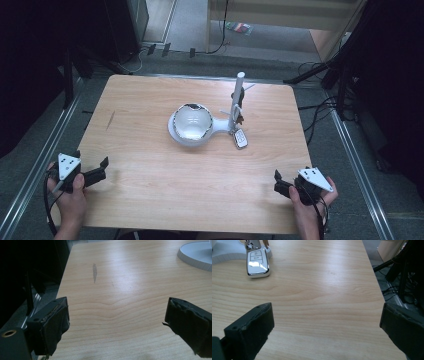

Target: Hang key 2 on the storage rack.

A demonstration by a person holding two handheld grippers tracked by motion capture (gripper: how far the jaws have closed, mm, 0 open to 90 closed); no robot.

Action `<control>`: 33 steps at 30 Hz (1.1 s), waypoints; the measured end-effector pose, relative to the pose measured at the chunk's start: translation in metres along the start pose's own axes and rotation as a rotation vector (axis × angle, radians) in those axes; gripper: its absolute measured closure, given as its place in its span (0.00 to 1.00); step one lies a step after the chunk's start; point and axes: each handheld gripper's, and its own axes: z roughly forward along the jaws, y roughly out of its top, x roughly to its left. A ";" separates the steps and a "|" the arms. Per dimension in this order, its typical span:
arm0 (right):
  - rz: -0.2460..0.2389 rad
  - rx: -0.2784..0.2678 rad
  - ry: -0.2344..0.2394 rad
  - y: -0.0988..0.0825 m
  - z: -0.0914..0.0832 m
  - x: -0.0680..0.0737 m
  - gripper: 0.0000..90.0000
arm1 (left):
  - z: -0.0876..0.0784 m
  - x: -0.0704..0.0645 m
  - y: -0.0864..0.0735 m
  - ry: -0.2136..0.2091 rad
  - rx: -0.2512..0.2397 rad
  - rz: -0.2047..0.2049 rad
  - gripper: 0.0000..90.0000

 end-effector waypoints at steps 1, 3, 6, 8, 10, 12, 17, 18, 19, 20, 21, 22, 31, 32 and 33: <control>0.000 -0.001 -0.002 -0.001 -0.001 -0.001 0.00 | 0.000 0.000 0.000 -0.001 0.001 0.000 0.06; 0.000 0.006 -0.011 -0.004 -0.002 -0.005 0.00 | 0.000 0.000 0.000 0.000 -0.001 -0.001 0.06; 0.007 0.006 -0.015 -0.008 -0.005 -0.010 0.00 | 0.000 0.000 0.000 -0.002 0.001 -0.001 0.06; 0.012 0.009 -0.018 -0.010 -0.006 -0.013 0.00 | 0.000 0.000 0.000 -0.003 0.002 0.001 0.06; 0.021 0.012 -0.029 -0.014 -0.008 -0.019 0.00 | 0.000 0.000 0.000 -0.003 0.002 0.003 0.06; 0.023 0.016 -0.037 -0.017 -0.010 -0.025 0.00 | 0.000 0.000 0.000 -0.005 0.002 0.001 0.06; 0.024 0.024 -0.048 -0.024 -0.014 -0.033 0.00 | 0.000 0.001 0.000 -0.007 -0.001 -0.007 0.06; 0.025 0.027 -0.051 -0.025 -0.015 -0.035 0.00 | 0.000 0.001 0.000 -0.010 -0.001 -0.007 0.07; 0.029 0.028 -0.056 -0.026 -0.015 -0.037 0.00 | 0.000 0.001 0.000 -0.013 -0.002 -0.008 0.07; 0.032 0.031 -0.055 -0.027 -0.015 -0.039 0.00 | 0.000 0.001 0.000 -0.014 -0.002 -0.006 0.07; 0.034 0.034 -0.056 -0.028 -0.015 -0.041 0.00 | 0.000 0.001 0.000 -0.015 -0.001 -0.004 0.07; 0.034 0.035 -0.054 -0.029 -0.015 -0.042 0.00 | 0.000 0.001 0.000 -0.016 -0.002 -0.003 0.07; 0.064 0.025 -0.052 -0.036 -0.018 -0.059 0.00 | -0.001 0.000 0.000 -0.026 -0.002 0.005 0.07; 0.069 0.024 -0.054 -0.037 -0.019 -0.060 0.00 | -0.001 0.000 0.000 -0.025 -0.002 0.005 0.07; 0.082 0.024 -0.053 -0.038 -0.020 -0.063 0.00 | -0.001 0.000 0.000 -0.026 -0.003 0.004 0.07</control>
